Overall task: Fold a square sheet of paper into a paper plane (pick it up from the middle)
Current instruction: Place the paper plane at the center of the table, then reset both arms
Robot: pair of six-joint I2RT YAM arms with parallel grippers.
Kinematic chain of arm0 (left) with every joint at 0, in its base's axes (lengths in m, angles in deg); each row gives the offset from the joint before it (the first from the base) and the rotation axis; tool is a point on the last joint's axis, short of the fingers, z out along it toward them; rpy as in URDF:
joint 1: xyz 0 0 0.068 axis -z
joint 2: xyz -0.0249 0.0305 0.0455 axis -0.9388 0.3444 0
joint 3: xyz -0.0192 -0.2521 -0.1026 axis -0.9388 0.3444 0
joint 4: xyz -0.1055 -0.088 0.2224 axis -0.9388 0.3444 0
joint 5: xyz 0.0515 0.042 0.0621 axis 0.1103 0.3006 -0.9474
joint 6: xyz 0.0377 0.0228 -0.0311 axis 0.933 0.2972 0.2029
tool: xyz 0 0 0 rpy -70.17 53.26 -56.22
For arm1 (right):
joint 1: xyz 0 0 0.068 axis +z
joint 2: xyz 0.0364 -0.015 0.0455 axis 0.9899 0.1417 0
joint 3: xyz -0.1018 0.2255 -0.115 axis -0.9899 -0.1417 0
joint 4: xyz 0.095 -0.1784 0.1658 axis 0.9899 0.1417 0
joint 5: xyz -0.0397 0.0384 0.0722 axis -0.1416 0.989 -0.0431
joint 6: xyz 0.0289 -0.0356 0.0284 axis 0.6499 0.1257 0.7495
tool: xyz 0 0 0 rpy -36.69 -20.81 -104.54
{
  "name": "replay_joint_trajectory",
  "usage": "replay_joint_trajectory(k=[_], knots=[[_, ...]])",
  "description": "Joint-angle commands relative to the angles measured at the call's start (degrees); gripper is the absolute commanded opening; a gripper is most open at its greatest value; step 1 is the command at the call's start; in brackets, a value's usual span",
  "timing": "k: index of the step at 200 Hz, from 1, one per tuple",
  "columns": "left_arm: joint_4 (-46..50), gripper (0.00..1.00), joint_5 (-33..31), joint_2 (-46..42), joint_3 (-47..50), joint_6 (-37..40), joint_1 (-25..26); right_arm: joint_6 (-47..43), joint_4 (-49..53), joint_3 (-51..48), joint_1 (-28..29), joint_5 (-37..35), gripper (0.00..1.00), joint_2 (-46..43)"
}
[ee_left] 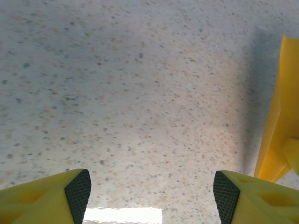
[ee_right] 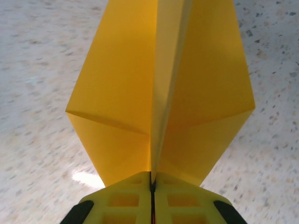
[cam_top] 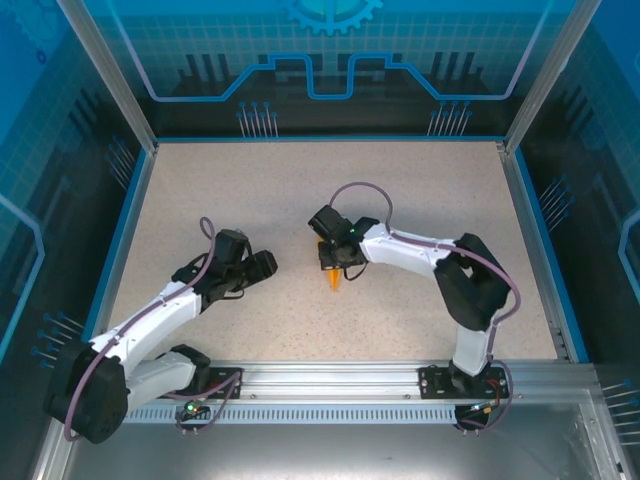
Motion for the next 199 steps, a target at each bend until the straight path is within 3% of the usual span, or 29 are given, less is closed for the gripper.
replay_joint_trajectory(k=[1, 54, 71, 82, 102, 126, 142, 158, 176, 187, 199], knots=[[2.9, 0.75, -2.3, -2.8, 1.2, 2.6, -2.2, -1.2, 5.4, 4.2, 0.0, -1.2, 0.11, 4.6], [4.4, 0.76, -4.2, -6.3, 1.8, 6.8, -6.3, -1.0, 6.5, 6.9, -0.7, 1.0, 0.24, 6.5], [4.8, 0.77, -7.2, -6.4, 1.5, 8.2, -7.5, -1.8, 7.5, 7.2, -0.6, -0.1, 0.31, 3.0], [4.7, 0.78, -9.8, -6.4, 1.3, 9.1, -8.4, -2.8, 7.3, 6.0, -0.7, -1.2, 0.41, -0.7], [3.5, 0.82, -14.2, -6.2, 0.7, 11.3, -10.8, -6.3, 6.9, 3.3, -0.9, -4.3, 0.48, -9.1], [1.8, 0.85, -20.1, -5.7, -0.4, 13.0, -14.6, -9.4, 7.7, -2.1, -2.5, -18.6, 0.65, -21.0], [-2.4, 0.86, -24.4, -4.3, 0.0, 15.2, -15.9, -11.1, 5.1, -8.2, -6.8, -26.3, 0.72, -29.4], [-8.6, 0.87, -26.6, -1.8, 0.8, 19.9, -16.4, -17.8, -4.7, -18.2, -12.6, -31.6, 0.89, -36.9], [-18.1, 0.88, -25.4, 1.7, 2.3, 25.9, -16.6, -28.4, -17.4, -29.3, -20.9, -26.9, 0.98, -40.5], [-22.9, 0.88, -24.1, 3.9, 2.8, 28.9, -16.7, -29.5, -21.1, -32.7, -26.5, -20.9, 0.99, -40.1], [-27.9, 0.89, -23.9, 6.8, 3.9, 31.3, -16.9, -29.7, -26.5, -36.3, -29.8, -19.9, 0.99, -38.4]])
